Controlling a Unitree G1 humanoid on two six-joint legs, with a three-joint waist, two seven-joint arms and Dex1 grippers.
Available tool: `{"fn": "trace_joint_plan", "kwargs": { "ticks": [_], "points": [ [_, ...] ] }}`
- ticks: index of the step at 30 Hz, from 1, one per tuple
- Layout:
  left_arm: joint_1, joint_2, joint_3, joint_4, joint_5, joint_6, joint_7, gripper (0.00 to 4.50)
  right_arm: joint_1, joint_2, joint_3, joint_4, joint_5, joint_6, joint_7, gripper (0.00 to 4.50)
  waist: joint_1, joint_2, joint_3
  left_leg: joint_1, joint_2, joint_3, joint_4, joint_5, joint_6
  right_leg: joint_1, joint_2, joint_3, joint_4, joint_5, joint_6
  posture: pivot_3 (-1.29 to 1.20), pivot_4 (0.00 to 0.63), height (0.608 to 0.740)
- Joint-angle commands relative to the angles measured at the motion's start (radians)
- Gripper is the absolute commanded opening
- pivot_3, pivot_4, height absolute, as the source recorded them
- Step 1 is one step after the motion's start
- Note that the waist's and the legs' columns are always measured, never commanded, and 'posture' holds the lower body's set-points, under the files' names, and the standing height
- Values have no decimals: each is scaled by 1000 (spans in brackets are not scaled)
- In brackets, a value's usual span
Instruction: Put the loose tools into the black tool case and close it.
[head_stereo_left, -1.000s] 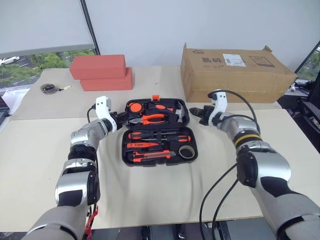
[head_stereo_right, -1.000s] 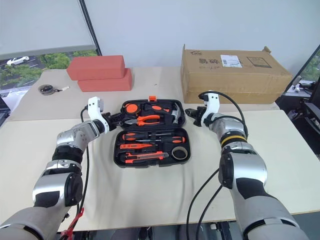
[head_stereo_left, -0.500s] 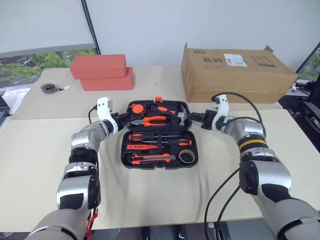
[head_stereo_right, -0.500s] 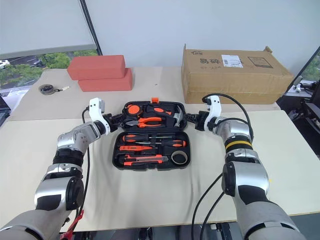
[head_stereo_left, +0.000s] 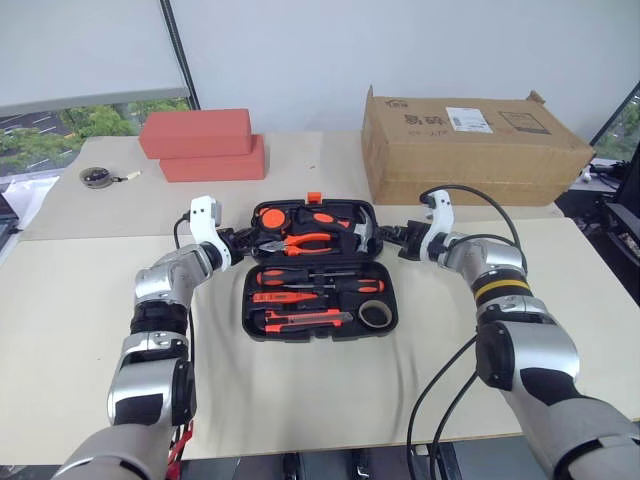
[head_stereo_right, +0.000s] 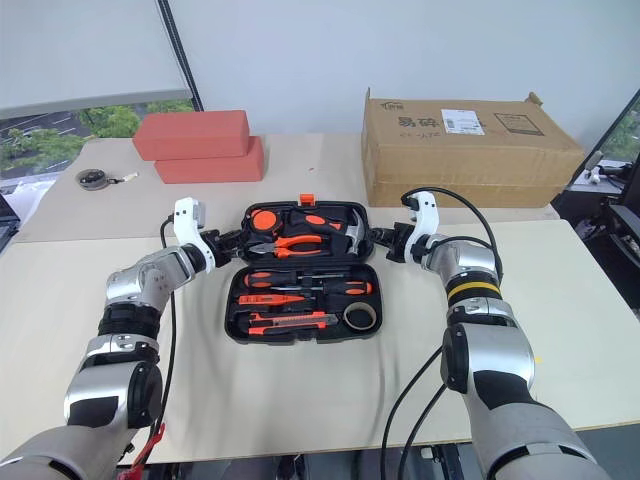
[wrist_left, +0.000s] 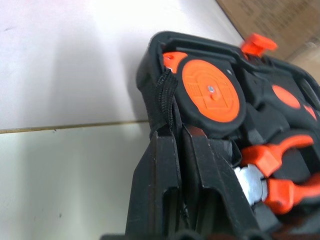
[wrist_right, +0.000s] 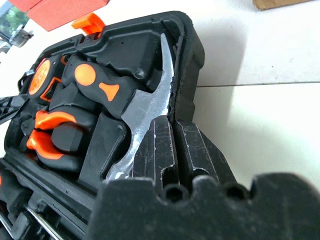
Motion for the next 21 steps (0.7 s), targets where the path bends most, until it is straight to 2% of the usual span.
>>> {"fn": "trace_joint_plan", "kwargs": {
  "ticks": [1, 13, 21],
  "points": [
    [73, 61, -48, -186, -81, 122, -171, 0, -10, -26, -6, -73, 24, -13, 37, 23, -1, 0, 0, 0, 0, 0, 0, 0, 0, 0, 0, 0, 1, 0, 0, 0, 150, 712],
    [51, 189, -52, -171, -119, 200, -320, 0, 52, -21, -4, -175, 46, -23, 61, 23, 5, 0, 0, -1, -1, 0, 0, -1, -1, 0, 0, 1, -1, -1, 1, 0, 150, 712],
    [2, 250, -113, -83, -91, 166, -474, 0, 84, -28, -2, -248, 67, -22, 81, 23, 7, 0, 0, -2, -1, 0, 0, 0, 1, -1, 0, 0, -1, 0, 1, 0, 150, 712]
  ]
}}
